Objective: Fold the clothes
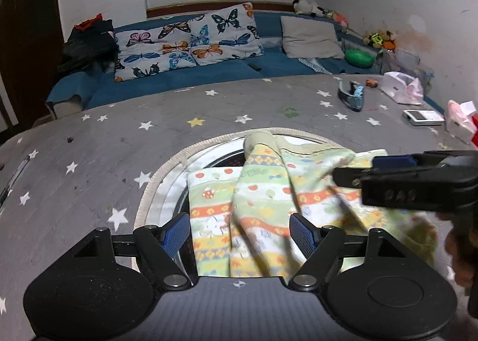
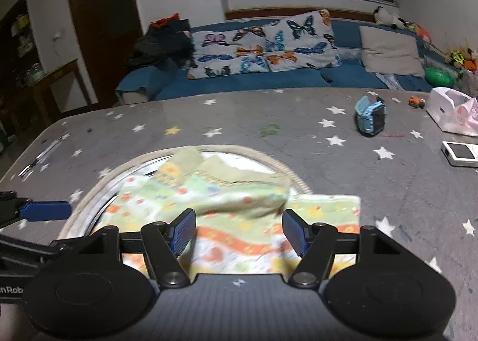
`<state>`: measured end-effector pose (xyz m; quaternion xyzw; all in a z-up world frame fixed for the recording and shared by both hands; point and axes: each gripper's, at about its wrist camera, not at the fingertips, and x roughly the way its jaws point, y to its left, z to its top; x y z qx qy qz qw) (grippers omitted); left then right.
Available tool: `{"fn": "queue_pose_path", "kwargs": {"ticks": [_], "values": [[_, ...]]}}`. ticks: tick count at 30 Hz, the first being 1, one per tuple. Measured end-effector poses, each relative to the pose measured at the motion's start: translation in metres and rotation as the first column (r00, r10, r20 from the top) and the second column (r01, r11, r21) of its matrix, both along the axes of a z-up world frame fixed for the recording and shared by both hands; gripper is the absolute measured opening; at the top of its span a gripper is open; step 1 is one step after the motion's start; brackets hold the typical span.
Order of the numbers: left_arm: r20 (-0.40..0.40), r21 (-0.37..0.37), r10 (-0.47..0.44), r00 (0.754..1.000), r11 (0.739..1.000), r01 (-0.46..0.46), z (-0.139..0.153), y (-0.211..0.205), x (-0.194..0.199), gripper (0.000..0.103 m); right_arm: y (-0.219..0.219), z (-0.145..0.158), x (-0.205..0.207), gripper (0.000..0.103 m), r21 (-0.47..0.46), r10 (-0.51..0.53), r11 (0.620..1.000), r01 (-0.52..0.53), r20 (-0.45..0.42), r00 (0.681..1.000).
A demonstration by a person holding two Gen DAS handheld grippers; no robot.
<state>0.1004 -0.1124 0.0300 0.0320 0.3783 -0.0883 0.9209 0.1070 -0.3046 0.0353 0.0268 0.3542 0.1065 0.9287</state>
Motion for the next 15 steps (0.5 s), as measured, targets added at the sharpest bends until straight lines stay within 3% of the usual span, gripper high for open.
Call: {"fn": "queue_pose_path", "kwargs": {"ticks": [6,9,12,15], "values": [[-0.036,-0.044,-0.004,0.999,0.999,0.003,-0.013,0.002,0.024,0.075,-0.019,-0.008,0.023,0.061,0.046,-0.041,0.998,0.042,-0.022,0.999],[-0.028,-0.034,-0.034,0.999,0.999,0.033,-0.016,-0.002,0.030,0.064,-0.022,-0.013,0.033,0.057,0.067,-0.042,0.997,0.044,-0.038,0.998],[-0.022,-0.035,-0.048,0.999,0.998,0.047,-0.018,-0.002,0.038,0.057,-0.020,-0.018,0.040,0.048,0.081,-0.019,0.996,0.023,-0.049,0.999],[-0.029,-0.062,-0.054,0.998,0.997,0.052,-0.020,0.000,0.046,0.050,-0.019,-0.022,0.044,0.031,0.093,-0.003,0.996,0.008,-0.052,0.999]]}}
